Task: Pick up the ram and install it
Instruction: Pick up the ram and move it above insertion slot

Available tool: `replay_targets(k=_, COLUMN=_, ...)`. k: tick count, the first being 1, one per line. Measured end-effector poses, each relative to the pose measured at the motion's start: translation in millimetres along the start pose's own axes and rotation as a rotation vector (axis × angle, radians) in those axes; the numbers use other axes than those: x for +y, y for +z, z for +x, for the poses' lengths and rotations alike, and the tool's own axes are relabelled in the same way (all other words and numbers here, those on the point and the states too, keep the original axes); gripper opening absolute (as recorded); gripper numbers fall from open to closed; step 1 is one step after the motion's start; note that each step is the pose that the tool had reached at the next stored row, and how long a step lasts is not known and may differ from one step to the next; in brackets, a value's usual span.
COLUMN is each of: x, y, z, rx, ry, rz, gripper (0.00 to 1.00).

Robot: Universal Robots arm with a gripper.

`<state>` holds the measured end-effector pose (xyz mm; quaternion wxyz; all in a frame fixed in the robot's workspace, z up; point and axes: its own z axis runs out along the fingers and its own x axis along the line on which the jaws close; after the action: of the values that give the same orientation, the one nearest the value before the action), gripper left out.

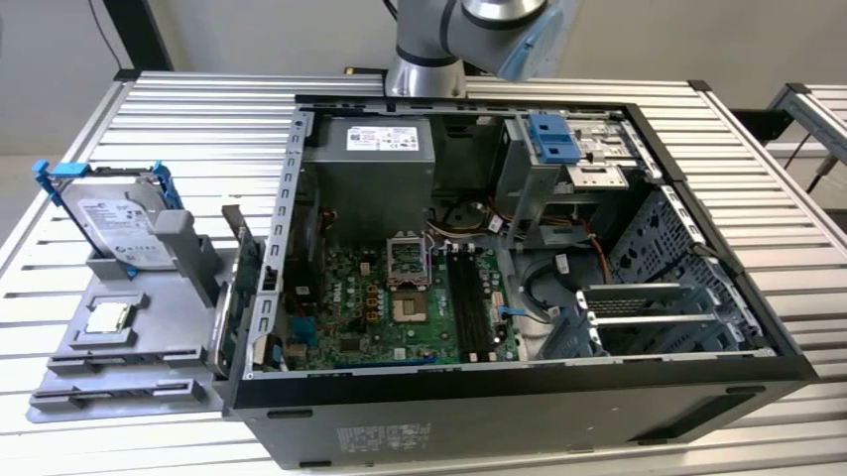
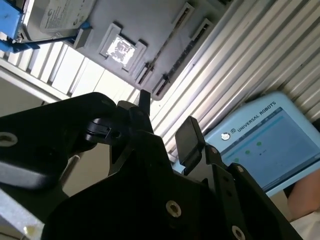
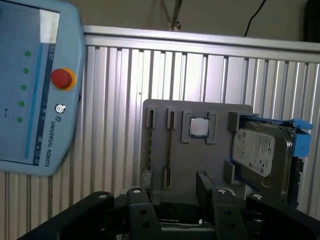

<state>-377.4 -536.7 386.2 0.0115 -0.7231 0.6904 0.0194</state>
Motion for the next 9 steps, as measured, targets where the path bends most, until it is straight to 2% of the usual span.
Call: replay_targets(k=9, x=-0.1, y=16.4, z=0.7, rx=0.0000, ry=0.001, rz=0.0000, gripper=1.00)
